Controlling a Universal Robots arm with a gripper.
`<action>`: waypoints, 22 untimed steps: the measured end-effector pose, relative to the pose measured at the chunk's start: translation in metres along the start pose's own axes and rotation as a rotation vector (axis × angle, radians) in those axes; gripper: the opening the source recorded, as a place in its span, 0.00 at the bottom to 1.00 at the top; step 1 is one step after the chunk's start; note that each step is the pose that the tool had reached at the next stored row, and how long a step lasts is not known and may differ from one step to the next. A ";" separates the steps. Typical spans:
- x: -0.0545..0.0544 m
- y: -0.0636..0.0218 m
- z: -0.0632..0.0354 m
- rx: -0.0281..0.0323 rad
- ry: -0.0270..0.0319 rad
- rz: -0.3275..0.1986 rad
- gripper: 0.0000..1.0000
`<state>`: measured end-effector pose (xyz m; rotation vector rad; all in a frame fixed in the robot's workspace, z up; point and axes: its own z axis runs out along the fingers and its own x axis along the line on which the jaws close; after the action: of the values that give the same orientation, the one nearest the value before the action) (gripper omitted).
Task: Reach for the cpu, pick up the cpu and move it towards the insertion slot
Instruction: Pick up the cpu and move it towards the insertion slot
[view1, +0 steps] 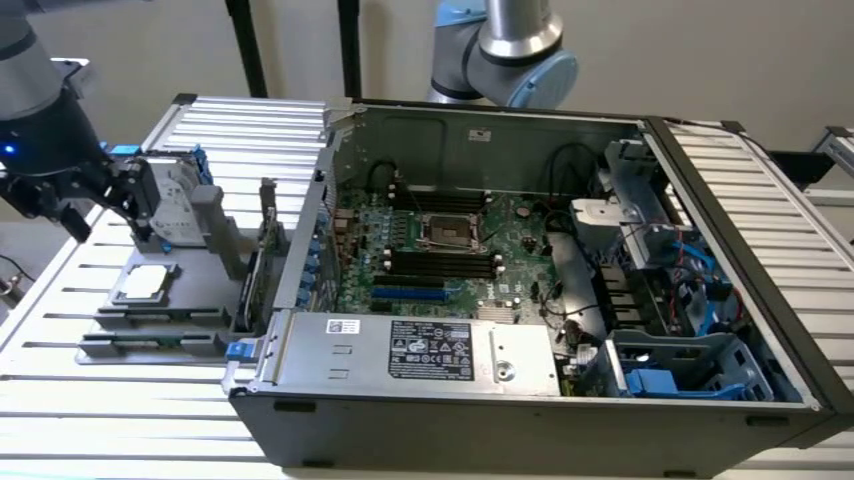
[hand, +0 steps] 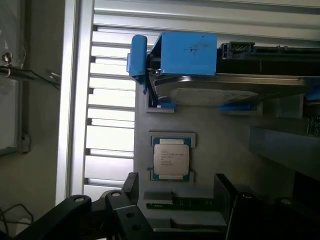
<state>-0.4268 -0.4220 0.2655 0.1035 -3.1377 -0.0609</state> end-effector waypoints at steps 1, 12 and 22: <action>0.000 -0.0002 0.0018 0.0000 0.0001 -0.001 0.71; 0.000 -0.0033 0.0216 0.0000 0.0005 -0.013 0.71; 0.000 -0.0053 0.0398 0.0000 0.0007 -0.016 0.71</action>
<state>-0.4264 -0.4257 0.2255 0.1291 -3.1364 -0.0608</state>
